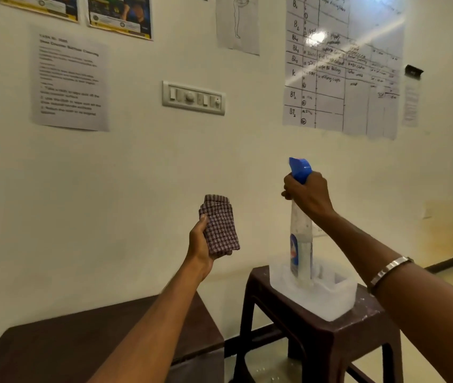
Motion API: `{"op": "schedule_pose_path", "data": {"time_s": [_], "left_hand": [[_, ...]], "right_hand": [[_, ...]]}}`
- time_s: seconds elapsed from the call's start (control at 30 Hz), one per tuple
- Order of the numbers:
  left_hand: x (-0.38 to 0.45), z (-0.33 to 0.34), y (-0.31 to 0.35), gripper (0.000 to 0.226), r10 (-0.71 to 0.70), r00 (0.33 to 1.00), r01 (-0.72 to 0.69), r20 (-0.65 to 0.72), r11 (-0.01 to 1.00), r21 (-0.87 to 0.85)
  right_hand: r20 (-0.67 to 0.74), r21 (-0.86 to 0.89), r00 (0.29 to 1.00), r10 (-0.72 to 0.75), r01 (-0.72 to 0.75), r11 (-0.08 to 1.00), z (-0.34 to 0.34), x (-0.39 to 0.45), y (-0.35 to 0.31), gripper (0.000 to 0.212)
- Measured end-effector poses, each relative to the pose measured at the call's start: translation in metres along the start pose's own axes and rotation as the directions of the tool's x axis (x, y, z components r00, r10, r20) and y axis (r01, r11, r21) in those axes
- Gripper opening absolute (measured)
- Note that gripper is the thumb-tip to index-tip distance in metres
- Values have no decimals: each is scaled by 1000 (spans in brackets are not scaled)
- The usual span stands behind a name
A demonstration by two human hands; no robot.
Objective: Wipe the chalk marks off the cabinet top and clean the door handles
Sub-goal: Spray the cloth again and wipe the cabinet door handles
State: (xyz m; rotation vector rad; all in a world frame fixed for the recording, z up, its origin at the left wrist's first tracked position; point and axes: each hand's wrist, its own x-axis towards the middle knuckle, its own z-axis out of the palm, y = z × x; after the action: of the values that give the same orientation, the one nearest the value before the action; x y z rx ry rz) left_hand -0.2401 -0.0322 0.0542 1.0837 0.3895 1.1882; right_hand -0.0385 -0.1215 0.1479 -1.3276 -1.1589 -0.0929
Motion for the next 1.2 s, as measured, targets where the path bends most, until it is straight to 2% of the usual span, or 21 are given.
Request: {"op": "schedule_pose_path", "data": {"time_s": [0.17,0.37,0.47,0.57,0.83,0.97,1.2], "left_hand": [[-7,-20,4,42,2,998,-2,-65,1000,-8],[-8,-43,2,44,0,991,5,-131,999,35],[-7,-51,0,44,-5,990,11,-139,999,42],[-6,-56,-3,42,-7,990,12,-141,999,34],[0,-61,-11,44,-7,986,17,-169,998,59],[1,-61,-15,42,0,989,7,-150,999,46],[4,-60,-17,40,3,987,1,-164,1000,22]], "right_hand": [[197,83,978,65,-82,993,50,-48,0,21],[405,152,907,117,-193,969,111,-108,10,26],[445,168,889,103,-196,966,126,-124,9,24],[475,185,879,45,-150,971,129,-132,5,13],[368,171,927,79,-151,974,119,-119,13,15],[420,115,903,95,-157,981,114,-119,16,24],[568,150,821,58,-172,974,110,-144,17,14]]}}
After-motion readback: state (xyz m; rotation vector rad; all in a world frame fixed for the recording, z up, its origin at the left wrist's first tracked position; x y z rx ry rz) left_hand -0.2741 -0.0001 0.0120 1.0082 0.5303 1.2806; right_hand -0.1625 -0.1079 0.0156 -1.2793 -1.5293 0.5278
